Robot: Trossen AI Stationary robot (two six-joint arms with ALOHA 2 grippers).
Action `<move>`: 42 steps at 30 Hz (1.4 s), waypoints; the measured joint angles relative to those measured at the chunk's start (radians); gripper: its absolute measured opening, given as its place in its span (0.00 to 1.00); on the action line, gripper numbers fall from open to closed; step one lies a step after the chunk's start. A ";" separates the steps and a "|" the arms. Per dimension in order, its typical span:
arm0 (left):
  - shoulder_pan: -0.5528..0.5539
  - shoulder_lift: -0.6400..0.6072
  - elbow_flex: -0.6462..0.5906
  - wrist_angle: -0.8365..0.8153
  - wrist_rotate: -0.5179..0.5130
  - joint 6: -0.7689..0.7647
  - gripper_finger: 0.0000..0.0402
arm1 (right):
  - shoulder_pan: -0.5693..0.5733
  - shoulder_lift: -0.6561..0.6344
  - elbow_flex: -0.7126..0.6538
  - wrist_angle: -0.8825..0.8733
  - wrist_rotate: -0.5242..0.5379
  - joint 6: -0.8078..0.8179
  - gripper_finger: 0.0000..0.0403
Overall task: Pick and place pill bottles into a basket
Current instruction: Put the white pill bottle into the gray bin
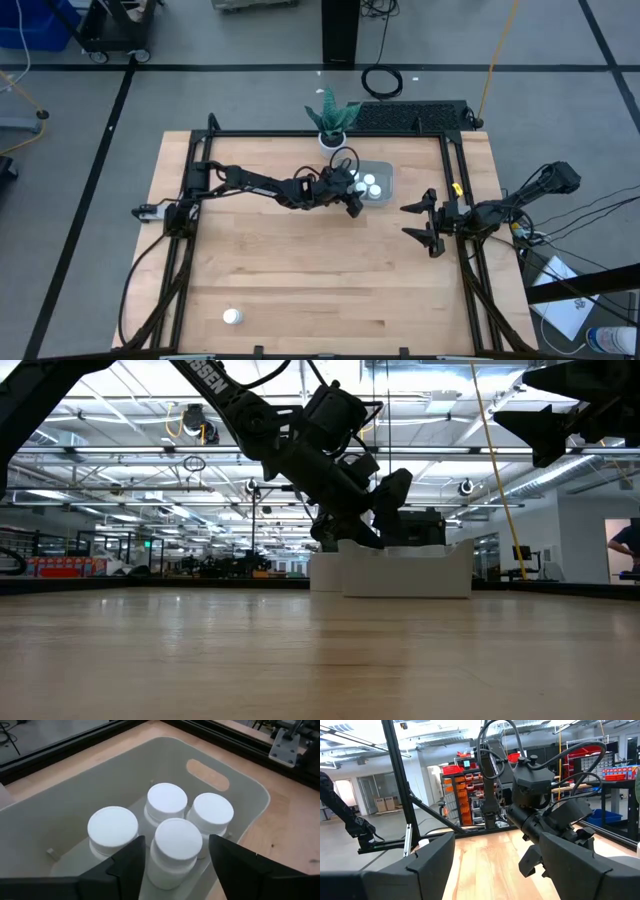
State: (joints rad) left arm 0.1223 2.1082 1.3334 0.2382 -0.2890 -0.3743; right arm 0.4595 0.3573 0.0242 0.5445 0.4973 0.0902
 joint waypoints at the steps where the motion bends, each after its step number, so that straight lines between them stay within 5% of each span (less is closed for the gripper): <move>1: 0.000 0.000 0.000 0.000 0.001 -0.011 0.55 | 0.000 0.000 0.000 0.000 0.000 0.000 0.70; 9: -0.002 -0.098 -0.004 -0.014 0.165 -0.167 0.51 | 0.000 0.000 0.000 0.020 0.000 0.003 0.71; 20: -0.016 -0.348 -0.001 -0.317 0.191 -0.174 0.36 | 0.000 0.000 0.000 0.053 0.000 -0.002 0.71; 32: -0.207 -0.609 -0.001 -0.648 0.058 -0.160 0.27 | 0.000 -0.038 0.000 -0.072 -0.041 0.027 0.71; 42: -0.364 -0.671 -0.002 -0.836 -0.105 -0.280 0.27 | 0.000 -0.185 0.000 -0.299 -0.137 0.041 0.71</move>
State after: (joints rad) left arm -0.2421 1.4377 1.3319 -0.5980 -0.3944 -0.6542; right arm 0.4599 0.1718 0.0242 0.2450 0.3608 0.1313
